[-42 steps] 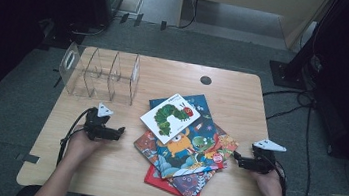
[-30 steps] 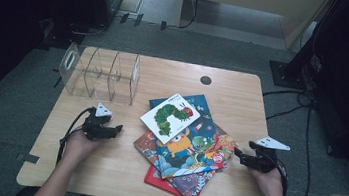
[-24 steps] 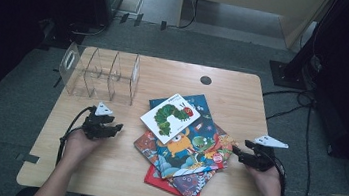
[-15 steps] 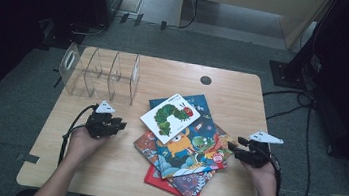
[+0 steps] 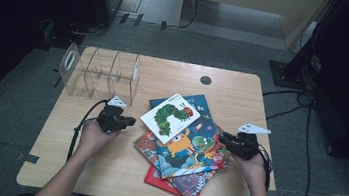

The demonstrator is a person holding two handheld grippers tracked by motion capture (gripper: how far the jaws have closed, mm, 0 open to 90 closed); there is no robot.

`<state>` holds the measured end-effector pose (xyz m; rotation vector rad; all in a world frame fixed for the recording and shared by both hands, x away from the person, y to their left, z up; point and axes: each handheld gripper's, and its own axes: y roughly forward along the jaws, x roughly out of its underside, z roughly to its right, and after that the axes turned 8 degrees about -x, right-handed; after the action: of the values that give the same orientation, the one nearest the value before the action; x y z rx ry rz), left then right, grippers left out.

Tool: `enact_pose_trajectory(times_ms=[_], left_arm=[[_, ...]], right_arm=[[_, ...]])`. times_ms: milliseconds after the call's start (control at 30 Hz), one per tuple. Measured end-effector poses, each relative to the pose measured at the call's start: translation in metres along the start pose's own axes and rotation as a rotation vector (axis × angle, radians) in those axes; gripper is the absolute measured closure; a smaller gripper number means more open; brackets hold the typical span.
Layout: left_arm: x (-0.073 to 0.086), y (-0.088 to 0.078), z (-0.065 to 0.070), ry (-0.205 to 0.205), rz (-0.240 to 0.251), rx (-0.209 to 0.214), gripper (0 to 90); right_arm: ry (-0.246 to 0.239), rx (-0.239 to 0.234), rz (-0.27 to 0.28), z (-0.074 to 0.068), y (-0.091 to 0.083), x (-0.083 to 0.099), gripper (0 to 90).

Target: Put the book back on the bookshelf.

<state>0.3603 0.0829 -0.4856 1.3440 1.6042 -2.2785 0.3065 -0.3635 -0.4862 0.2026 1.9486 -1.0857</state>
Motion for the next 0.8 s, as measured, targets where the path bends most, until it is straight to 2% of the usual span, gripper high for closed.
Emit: enact_pose_trajectory(times_ms=[100, 200, 300, 433, 567, 667, 800], left_arm=[[-0.004, 0.005, -0.001, 0.013, -0.011, -0.004, 87.2], [-0.009, 0.009, -0.002, 0.025, -0.008, -0.009, 87.3], [-0.015, 0.012, -0.005, 0.019, -0.003, 0.002, 88.2], [-0.018, 0.016, -0.006, 0.012, -0.01, 0.012, 88.3], [-0.02, 0.019, -0.006, 0.013, -0.009, 0.015, 87.5], [-0.021, 0.021, -0.006, -0.002, -0.008, 0.035, 89.7], [-0.019, 0.021, -0.008, -0.013, -0.009, 0.049, 90.0]], right_arm=[[0.017, -0.018, 0.004, -0.002, 0.005, -0.005, 79.4], [0.013, -0.026, 0.01, -0.005, 0.01, -0.011, 83.3], [0.012, -0.047, 0.018, -0.004, 0.015, -0.015, 87.9], [0.036, -0.073, 0.018, -0.002, 0.031, -0.028, 89.9], [0.018, -0.065, 0.008, -0.007, 0.048, -0.04, 89.9], [-0.018, -0.031, 0.001, -0.011, 0.055, -0.045, 88.9], [0.014, -0.013, -0.005, -0.006, 0.059, -0.044, 90.0]])
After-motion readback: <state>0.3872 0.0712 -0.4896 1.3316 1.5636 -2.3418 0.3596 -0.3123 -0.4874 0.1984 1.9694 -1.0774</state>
